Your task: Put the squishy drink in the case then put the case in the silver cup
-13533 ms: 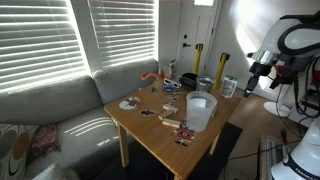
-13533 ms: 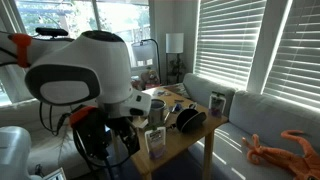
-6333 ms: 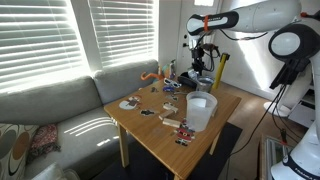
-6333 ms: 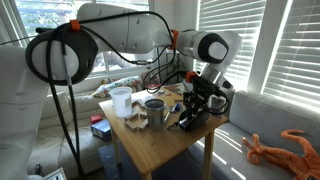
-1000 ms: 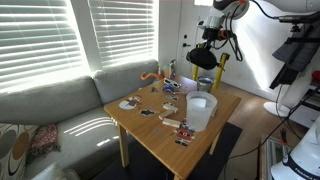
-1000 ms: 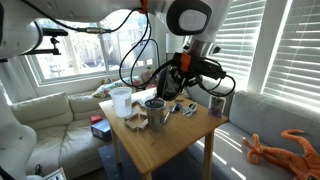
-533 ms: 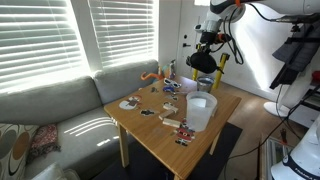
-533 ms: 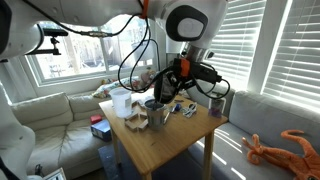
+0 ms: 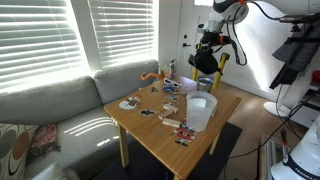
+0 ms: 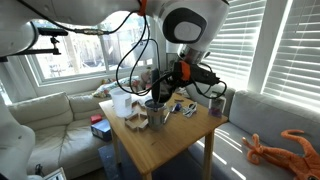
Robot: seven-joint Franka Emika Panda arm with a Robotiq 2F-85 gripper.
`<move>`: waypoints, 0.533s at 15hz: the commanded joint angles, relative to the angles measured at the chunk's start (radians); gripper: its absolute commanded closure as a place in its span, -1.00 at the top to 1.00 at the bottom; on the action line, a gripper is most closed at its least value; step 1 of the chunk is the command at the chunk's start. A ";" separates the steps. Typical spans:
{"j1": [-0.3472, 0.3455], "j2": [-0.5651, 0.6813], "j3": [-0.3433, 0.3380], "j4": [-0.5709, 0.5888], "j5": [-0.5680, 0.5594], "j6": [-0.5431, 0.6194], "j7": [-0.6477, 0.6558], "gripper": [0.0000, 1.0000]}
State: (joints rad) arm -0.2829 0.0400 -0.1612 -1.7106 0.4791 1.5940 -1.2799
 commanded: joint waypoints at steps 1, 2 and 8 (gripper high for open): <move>0.019 -0.055 -0.017 -0.063 0.072 0.010 -0.053 -0.97; 0.021 -0.057 -0.017 -0.067 0.091 0.016 -0.062 -0.97; 0.039 -0.060 -0.015 -0.092 0.188 0.046 -0.146 -0.97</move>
State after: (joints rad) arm -0.2640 0.0130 -0.1616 -1.7510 0.6087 1.6094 -1.3713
